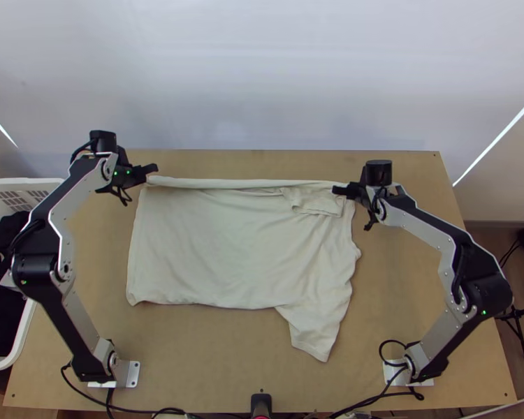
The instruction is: Fold the t-shirt
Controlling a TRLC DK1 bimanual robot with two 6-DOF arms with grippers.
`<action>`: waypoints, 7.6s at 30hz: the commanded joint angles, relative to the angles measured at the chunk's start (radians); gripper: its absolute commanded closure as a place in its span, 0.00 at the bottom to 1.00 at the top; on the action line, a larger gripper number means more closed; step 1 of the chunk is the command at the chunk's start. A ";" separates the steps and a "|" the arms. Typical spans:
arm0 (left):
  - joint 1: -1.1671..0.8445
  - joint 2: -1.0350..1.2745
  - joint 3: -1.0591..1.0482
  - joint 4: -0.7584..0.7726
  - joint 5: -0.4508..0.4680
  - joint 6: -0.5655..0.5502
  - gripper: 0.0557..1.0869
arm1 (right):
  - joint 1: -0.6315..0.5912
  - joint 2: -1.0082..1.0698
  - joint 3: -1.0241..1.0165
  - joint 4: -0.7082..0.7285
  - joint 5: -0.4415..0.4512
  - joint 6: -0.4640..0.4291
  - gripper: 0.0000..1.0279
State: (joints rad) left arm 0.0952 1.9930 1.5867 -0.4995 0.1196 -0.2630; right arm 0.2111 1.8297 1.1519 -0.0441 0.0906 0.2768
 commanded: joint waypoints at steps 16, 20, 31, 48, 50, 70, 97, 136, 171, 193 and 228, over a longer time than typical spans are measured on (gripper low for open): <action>0.060 -0.198 -0.289 0.042 0.048 0.028 0.97 | 0.047 -0.161 -0.213 -0.020 0.067 0.004 0.97; 0.067 -0.217 -0.318 0.049 0.052 0.034 0.97 | 0.057 -0.190 -0.256 -0.019 0.070 0.010 0.97; 0.049 -0.247 -0.384 0.076 0.052 0.033 0.97 | 0.109 -0.205 -0.336 -0.011 0.089 0.035 0.97; 0.061 -0.470 -0.582 0.073 0.052 0.110 0.04 | 0.142 -0.441 -0.443 -0.086 0.090 0.102 0.49; 0.095 -0.494 -0.597 0.067 0.052 0.119 0.04 | 0.155 -0.534 -0.475 -0.149 0.090 0.107 0.39; 0.084 -0.677 -0.642 0.041 0.052 0.059 0.04 | 0.338 -1.106 -0.580 -0.847 -0.057 0.593 0.44; -0.022 -0.701 -0.608 0.009 -0.026 -0.045 0.04 | 0.448 -0.880 -0.686 -0.668 -0.390 0.578 0.55; 0.170 -0.807 -0.916 -0.464 0.046 0.599 0.05 | 0.347 -0.868 -0.750 -0.547 -0.339 0.478 0.97; 0.063 -0.775 -0.932 -0.468 0.196 0.645 0.44 | 0.353 -0.851 -0.764 -0.504 -0.295 0.481 0.97; 0.182 -0.752 -0.774 -0.418 0.199 0.679 0.96 | 0.278 -0.928 -0.738 -0.517 -0.293 0.479 0.97; 0.083 -0.413 -0.237 -0.416 0.201 0.446 0.96 | 0.106 -0.572 -0.251 -0.333 -0.259 0.424 0.97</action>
State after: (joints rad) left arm 0.1905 1.4883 1.2133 -0.9188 0.3210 0.2157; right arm 0.3759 1.1103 0.7876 -0.4290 -0.1722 0.7269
